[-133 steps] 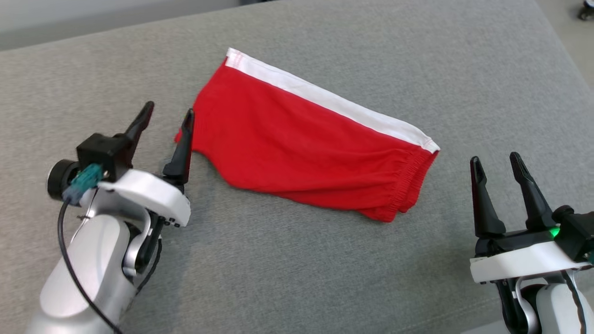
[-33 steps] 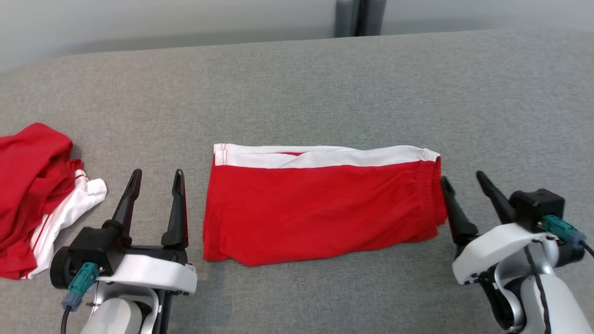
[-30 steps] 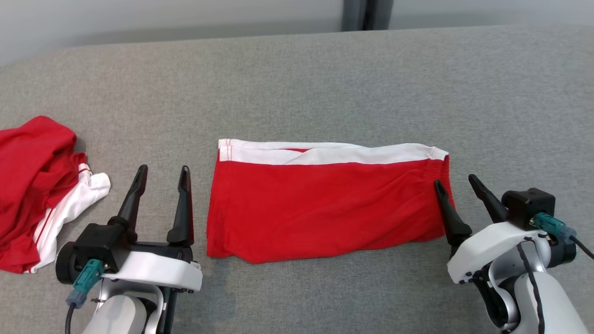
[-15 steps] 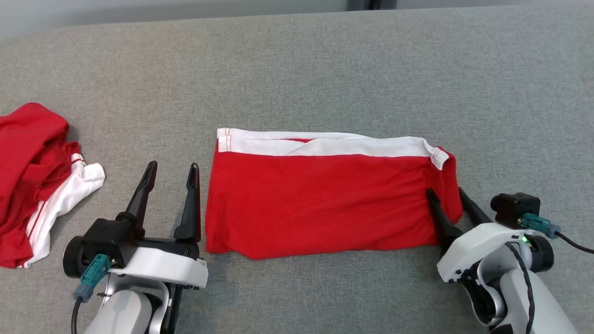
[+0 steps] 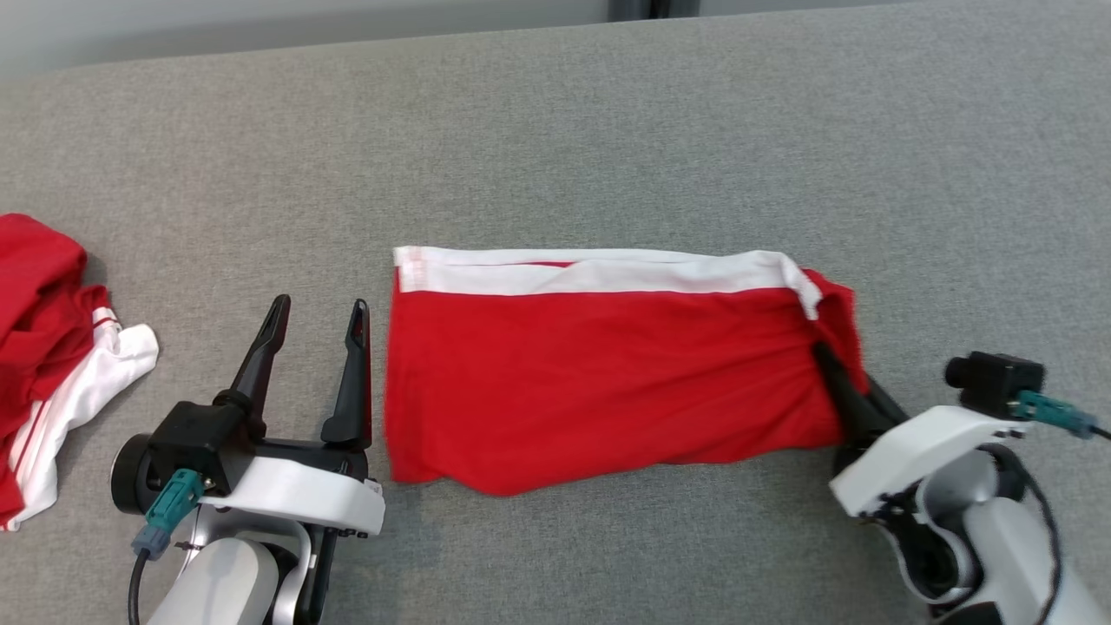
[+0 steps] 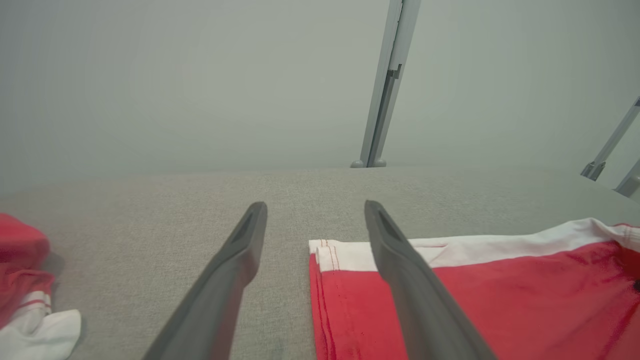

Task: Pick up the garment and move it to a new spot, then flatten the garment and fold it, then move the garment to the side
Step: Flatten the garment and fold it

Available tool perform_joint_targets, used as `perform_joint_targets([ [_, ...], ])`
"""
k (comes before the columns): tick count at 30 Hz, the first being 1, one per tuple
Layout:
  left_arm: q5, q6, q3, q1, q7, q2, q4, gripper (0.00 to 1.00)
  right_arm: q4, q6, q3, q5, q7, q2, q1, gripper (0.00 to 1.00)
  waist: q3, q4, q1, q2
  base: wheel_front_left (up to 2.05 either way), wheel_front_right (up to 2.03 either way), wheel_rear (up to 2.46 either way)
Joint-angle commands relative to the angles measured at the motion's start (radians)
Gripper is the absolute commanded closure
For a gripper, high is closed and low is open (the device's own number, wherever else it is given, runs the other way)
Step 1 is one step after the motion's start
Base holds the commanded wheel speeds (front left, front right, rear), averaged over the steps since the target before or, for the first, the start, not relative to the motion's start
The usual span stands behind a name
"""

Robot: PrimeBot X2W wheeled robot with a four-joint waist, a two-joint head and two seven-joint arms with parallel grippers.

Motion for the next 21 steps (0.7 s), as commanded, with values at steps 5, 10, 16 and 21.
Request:
perform_joint_targets([
  [5,0.001,0.009,-0.003,-0.002,0.008,0.006,-0.014,0.00,-0.033,-0.001,-0.077,0.043,0.029,-0.093,0.037,1.00,-0.008,-0.023,0.0000,0.0000,0.00,0.00,0.00],
  [10,-0.006,0.007,-0.007,0.001,0.014,0.010,-0.022,0.00,-0.073,-0.001,-0.083,0.076,0.083,-0.111,0.021,1.00,-0.014,-0.036,0.0000,0.0000,0.00,0.00,0.00],
  [16,-0.010,0.007,-0.015,0.002,0.019,0.008,-0.021,0.00,-0.234,0.000,0.017,0.147,0.185,-0.108,-0.008,1.00,-0.027,-0.042,0.0000,0.0000,0.00,0.00,0.00],
  [21,-0.010,-0.001,-0.032,-0.008,0.025,-0.002,-0.016,0.00,-0.322,-0.001,0.114,0.141,0.248,-0.087,-0.038,1.00,-0.037,-0.018,0.0000,0.0000,0.00,0.00,0.00],
])
